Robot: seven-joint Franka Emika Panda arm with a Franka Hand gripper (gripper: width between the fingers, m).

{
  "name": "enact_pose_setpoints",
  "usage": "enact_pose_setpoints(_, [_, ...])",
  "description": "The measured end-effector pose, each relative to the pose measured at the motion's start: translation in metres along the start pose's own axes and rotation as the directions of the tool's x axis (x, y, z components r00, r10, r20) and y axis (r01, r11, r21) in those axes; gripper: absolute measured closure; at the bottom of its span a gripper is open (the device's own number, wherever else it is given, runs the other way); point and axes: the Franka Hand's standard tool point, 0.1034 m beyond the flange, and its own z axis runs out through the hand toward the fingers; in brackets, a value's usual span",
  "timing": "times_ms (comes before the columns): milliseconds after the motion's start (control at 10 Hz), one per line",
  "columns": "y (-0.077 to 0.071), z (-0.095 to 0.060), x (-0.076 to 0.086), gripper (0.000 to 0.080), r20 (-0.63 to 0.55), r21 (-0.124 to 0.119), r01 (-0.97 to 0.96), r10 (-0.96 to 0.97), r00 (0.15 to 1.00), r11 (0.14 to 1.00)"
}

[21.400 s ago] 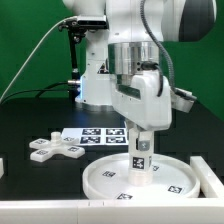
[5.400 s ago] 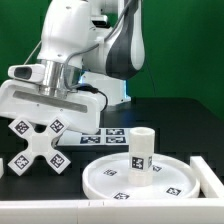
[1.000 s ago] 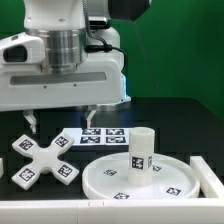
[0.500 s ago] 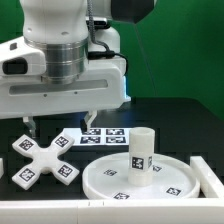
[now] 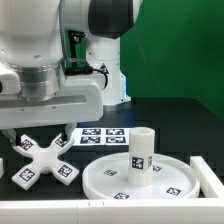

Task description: Assemble round table

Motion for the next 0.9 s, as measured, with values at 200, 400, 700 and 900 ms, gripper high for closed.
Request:
enact_pose_setpoints(200, [0.001,0.008,-0.001,0.015,0.012,0.001,-0.002,0.001,1.0,1.0])
enact_pose_setpoints(400, [0.002,0.022,-0.003,0.015,0.035,0.002,-0.008,0.008,0.999,1.0])
enact_pose_setpoints(700, [-0.001,0.029,-0.004,0.015,0.041,0.002,-0.013,0.013,0.999,1.0])
enact_pose_setpoints(900, [-0.003,0.033,-0.002,0.015,0.041,0.001,-0.011,0.011,0.999,1.0])
